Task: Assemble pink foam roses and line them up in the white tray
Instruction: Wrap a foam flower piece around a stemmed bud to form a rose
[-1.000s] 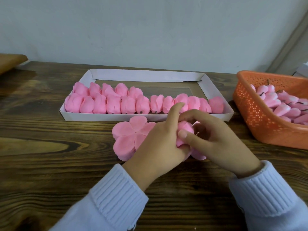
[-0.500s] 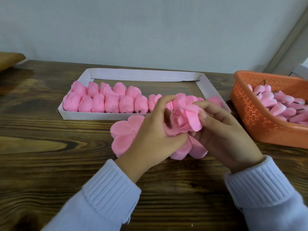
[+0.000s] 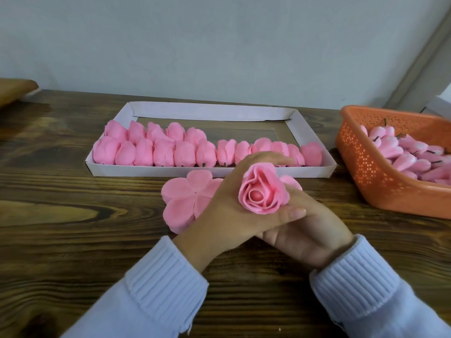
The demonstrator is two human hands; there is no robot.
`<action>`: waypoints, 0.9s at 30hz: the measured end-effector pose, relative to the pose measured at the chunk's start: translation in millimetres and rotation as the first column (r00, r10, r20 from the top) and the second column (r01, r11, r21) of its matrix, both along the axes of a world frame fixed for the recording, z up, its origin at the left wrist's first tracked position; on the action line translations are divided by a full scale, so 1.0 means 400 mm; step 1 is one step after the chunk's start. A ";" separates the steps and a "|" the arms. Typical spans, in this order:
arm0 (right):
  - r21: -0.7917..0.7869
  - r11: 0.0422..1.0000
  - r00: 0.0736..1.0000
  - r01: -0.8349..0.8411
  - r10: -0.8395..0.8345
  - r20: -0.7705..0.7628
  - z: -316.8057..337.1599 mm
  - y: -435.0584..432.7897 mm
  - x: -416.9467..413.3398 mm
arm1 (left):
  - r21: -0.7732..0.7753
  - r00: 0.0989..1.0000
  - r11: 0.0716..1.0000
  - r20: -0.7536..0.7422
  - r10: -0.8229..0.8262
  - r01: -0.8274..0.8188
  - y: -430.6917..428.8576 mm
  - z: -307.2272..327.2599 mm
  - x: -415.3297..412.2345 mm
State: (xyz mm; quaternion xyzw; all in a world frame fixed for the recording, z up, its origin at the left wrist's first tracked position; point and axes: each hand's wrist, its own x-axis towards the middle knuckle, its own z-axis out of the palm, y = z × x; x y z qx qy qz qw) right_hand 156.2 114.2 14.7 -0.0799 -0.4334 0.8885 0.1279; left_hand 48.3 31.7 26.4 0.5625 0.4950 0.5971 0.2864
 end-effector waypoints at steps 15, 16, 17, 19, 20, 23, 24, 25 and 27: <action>-0.002 0.999 0.986 -0.043 0.042 -0.162 0.000 -0.003 0.001 | 0.098 0.995 0.991 0.055 0.089 -0.094 0.001 -0.005 0.007; -0.007 0.999 0.982 -0.037 0.035 -0.188 -0.002 -0.004 0.000 | 0.107 0.995 0.990 0.061 0.082 -0.089 0.002 -0.006 0.007; -0.002 1.000 0.978 -0.028 0.027 -0.209 -0.003 -0.007 -0.002 | 0.114 0.994 0.990 0.077 0.075 -0.084 0.005 -0.008 0.006; 0.014 1.000 0.977 0.010 -0.007 -0.215 -0.003 -0.011 -0.004 | 0.122 0.991 0.990 0.117 0.064 -0.078 0.007 -0.010 0.004; 0.015 0.999 0.978 0.030 -0.026 -0.208 -0.002 -0.012 -0.006 | 0.123 0.990 0.989 0.125 0.062 -0.077 0.007 -0.009 0.003; -0.006 1.000 0.975 0.026 -0.027 -0.221 -0.001 -0.012 -0.009 | 0.115 0.989 0.990 0.133 0.067 -0.083 0.005 -0.005 0.005; -0.004 1.000 0.975 0.025 -0.025 -0.220 -0.002 -0.013 -0.011 | 0.110 0.987 0.990 0.145 0.075 -0.091 0.005 -0.005 0.006; 0.008 0.999 0.978 0.032 -0.030 -0.207 -0.003 -0.013 -0.012 | 0.108 0.984 0.989 0.158 0.086 -0.104 0.005 -0.006 0.006; 0.046 0.997 0.985 0.069 -0.061 -0.159 -0.003 -0.013 -0.011 | 0.109 0.977 0.985 0.180 0.115 -0.136 0.004 -0.006 0.006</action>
